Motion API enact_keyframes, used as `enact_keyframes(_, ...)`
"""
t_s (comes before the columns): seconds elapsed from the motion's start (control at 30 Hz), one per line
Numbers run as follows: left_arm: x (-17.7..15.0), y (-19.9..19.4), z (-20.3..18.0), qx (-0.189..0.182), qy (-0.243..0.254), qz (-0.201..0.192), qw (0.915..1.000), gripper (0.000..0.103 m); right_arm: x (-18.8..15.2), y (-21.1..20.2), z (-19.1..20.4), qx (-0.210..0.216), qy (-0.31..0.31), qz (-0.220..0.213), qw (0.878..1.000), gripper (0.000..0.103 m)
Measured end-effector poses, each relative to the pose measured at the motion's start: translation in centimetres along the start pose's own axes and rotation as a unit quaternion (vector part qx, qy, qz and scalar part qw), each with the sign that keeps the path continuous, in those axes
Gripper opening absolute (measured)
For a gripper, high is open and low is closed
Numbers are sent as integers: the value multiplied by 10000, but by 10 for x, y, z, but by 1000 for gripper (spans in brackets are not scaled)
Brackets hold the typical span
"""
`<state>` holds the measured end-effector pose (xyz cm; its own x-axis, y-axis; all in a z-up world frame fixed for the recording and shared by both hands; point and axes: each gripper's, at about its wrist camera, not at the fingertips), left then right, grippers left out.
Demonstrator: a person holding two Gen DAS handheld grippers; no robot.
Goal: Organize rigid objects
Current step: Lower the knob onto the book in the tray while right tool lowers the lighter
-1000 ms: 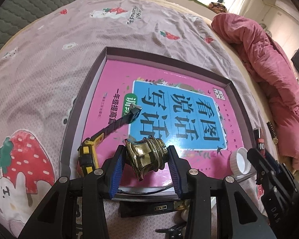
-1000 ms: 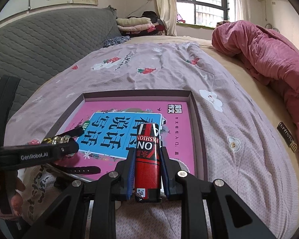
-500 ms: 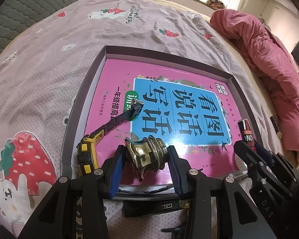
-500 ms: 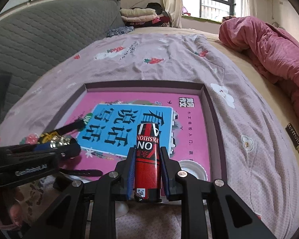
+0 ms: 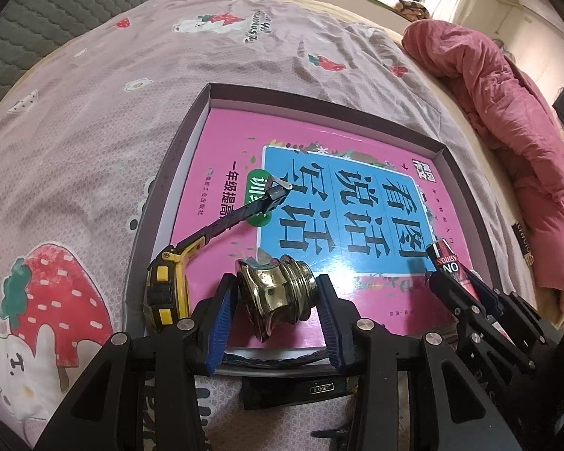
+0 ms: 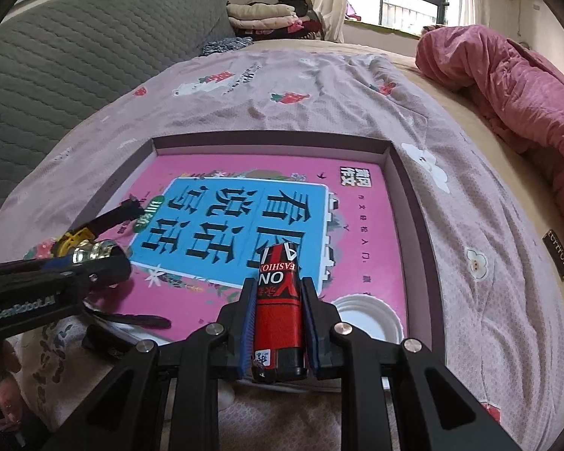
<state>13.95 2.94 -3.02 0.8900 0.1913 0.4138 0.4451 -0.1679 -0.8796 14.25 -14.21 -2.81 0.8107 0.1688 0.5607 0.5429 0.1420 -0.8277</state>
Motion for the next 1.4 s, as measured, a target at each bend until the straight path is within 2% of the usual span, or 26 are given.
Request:
enact_keyframes(0.23,-3,-1,0,24,32,11,10000,44,-3,2,-6,-100,80,27,9999,21)
enact_keyframes(0.7,-4,-1,3,33,-16,64,10000,44,-13,-12,-12,139,235,-30,9996,21)
enact_keyframes(1.03,-4,-1,0,130,-3,77,9999,44,-19,-32,1,208,-13,-212,9996,21)
enact_keyframes(1.2,-3,-1,-2,186,23,100,9998,44,-21,-36,-2,176,58,-213,9996,21)
enact_keyframes(1.27,-4,-1,-2,210,27,107,9997,44,-21,-37,-5,146,94,-220,9996,22)
enact_keyframes(1.4,-4,-1,-4,272,67,118,9995,44,-21,-39,-10,43,200,-244,9995,32)
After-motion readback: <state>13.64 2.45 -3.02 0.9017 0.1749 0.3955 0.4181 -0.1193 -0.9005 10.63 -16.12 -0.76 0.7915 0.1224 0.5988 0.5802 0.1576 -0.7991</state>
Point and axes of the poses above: each gripper's, at about its wrist camera, not at the fingertips, and y roughly the way its jaws point, z to its left, x to its top, and after that the axes turned 3 degrees about z, right-handed
